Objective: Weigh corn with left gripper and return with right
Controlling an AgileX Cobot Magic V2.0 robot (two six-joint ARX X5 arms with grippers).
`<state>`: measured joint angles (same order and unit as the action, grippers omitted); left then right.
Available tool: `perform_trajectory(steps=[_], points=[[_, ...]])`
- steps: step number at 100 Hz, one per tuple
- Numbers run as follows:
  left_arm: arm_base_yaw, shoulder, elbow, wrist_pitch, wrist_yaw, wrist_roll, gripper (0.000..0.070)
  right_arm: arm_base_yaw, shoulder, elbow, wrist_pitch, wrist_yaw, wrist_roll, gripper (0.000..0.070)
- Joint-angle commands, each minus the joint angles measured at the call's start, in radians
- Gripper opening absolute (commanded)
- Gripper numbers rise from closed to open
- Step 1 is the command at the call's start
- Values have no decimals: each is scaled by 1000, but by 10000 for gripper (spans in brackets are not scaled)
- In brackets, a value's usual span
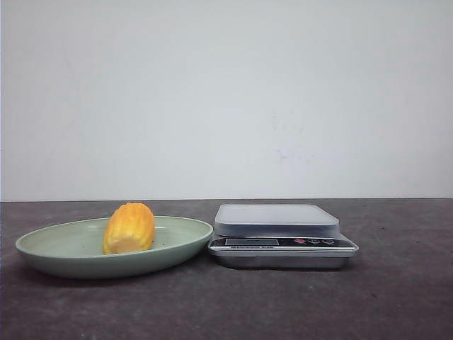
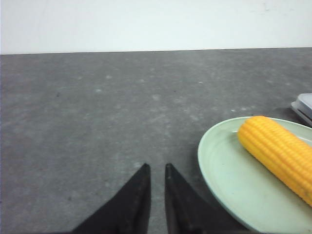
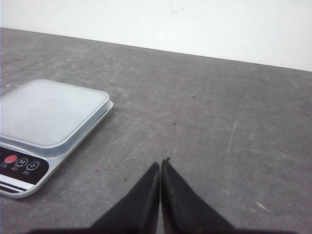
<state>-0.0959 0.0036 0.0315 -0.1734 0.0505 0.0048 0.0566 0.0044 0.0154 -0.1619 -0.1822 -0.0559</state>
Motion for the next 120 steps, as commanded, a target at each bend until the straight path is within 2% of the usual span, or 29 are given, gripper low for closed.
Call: perform_trajectory(steps=[1,120], points=[[-8,-1,-18,16,-2,6,16,-2,0,-2,4,-1,-6,0],[-24,0,-18,16,-2,6,16,-2,0,-2,4,-1,-6,0]])
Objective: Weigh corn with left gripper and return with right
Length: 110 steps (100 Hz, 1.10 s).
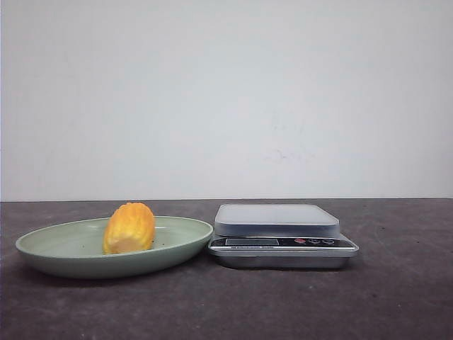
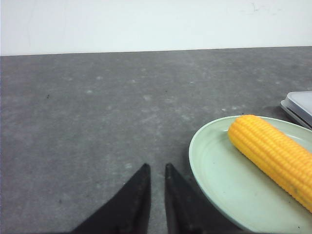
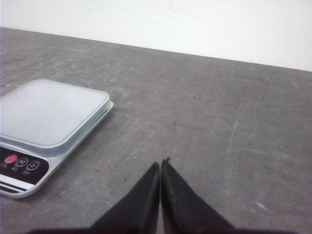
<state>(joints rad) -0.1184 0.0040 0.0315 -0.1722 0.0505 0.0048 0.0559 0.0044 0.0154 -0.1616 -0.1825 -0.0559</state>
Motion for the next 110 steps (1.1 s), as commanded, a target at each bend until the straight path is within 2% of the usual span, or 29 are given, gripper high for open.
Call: perform_trajectory(steps=[1,23,37,48,66,73,80,94,110], points=[[-2,-1,-18,15,-2,6,16,-1,0,-2,4,0,-6,0],[-2,-1,-18,15,-2,6,16,-1,0,-2,5,-1,-4,0],[-2,-1,-18,15,-2,6,16,-1,0,-2,68,0,-3,0],[-2,-1,-18,16,-1,-11,16,-1,0,-2,135,-2,60,0],[-2,-1,-9,8,-1,-227,14,-1,0,-2,154,-1,229,0],[-2,-1,13,9,3,-348,13,-1,0,8,177,-17,339,0],[-2,-1,50,9,3,-476,13,0,0,50,170,-29,391,0],[-2,10,170,18,27,-619,13,0,21,219,111,-35,375,0],[-2,144,391,1,95,-610,14,0,179,504,14,-44,280,0]])
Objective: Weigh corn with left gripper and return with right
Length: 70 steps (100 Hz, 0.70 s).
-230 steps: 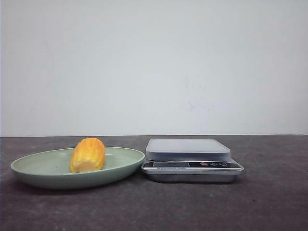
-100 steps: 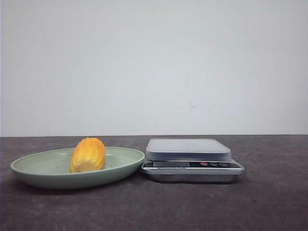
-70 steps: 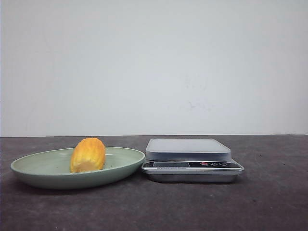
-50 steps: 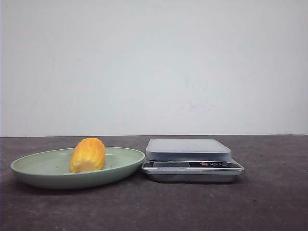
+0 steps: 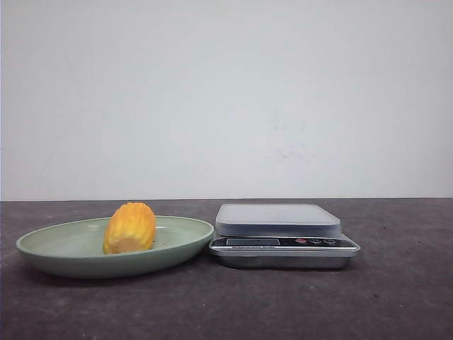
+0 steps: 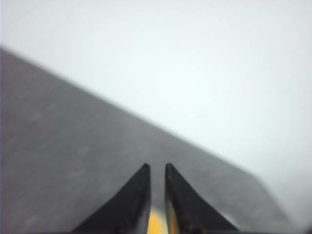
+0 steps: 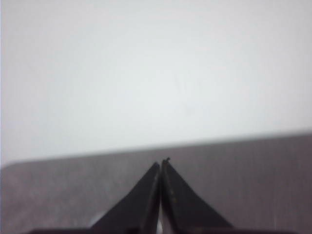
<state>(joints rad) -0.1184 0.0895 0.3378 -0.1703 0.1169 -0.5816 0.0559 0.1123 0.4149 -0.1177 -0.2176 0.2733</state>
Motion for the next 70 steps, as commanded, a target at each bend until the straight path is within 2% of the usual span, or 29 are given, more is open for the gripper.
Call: perform_trajectory(steps=[1,15,26,37,42,45,48,59,63,70], points=[[-2,71,102,-3,34,-20,14,0,85,124,-38,-13,-54,0],[-2,270,367,-68,122,117,14,0,282,397,-192,-46,-104,0],[-2,417,577,-193,165,228,13,0,402,565,-315,-45,-129,0],[-2,539,731,-349,165,275,15,0,477,655,-369,-31,-130,1],[-2,583,773,-406,166,278,38,0,493,669,-367,-18,-128,45],[-2,604,790,-438,171,277,82,0,499,674,-365,-18,-127,106],[-2,623,803,-468,177,275,167,0,502,675,-362,-22,-126,189],[-2,673,815,-545,220,275,606,1,507,675,-372,-39,-116,531],[-2,687,815,-565,237,275,656,1,507,675,-379,-43,-116,591],[-2,711,815,-608,273,275,653,1,507,675,-390,-43,-116,637]])
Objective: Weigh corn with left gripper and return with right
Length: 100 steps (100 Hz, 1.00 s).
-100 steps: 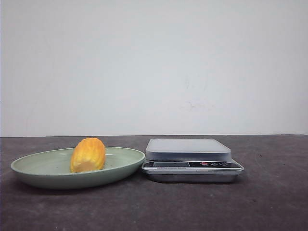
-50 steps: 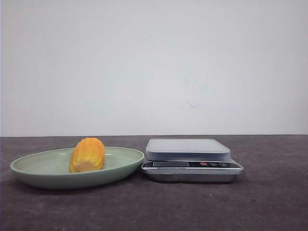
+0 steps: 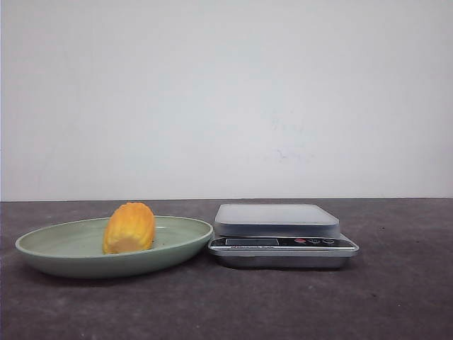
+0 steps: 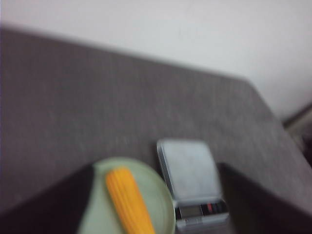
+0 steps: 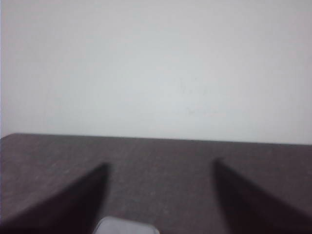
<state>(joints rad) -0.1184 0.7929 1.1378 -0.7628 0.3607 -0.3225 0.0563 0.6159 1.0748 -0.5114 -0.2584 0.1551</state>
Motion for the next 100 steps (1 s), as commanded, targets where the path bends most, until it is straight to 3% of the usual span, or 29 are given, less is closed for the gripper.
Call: perform_trajectory(steps=[1,20,39,55,65,81,100], points=[[-2,11,15,-22,33,16,651,0,4,15,2,-3,2,637],[-10,95,13,-108,37,-5,638,0,4,15,-7,-4,18,637],[-103,202,13,-106,35,-48,635,1,11,15,-8,-4,29,637],[-216,345,13,-95,-41,-64,626,14,40,15,-13,-3,37,636],[-280,448,13,-55,-97,-63,626,21,54,15,-23,-5,56,636],[-338,616,13,61,-99,-67,626,29,67,15,-29,-6,57,636],[-354,802,13,133,-99,-146,627,34,68,15,-34,-6,55,636]])
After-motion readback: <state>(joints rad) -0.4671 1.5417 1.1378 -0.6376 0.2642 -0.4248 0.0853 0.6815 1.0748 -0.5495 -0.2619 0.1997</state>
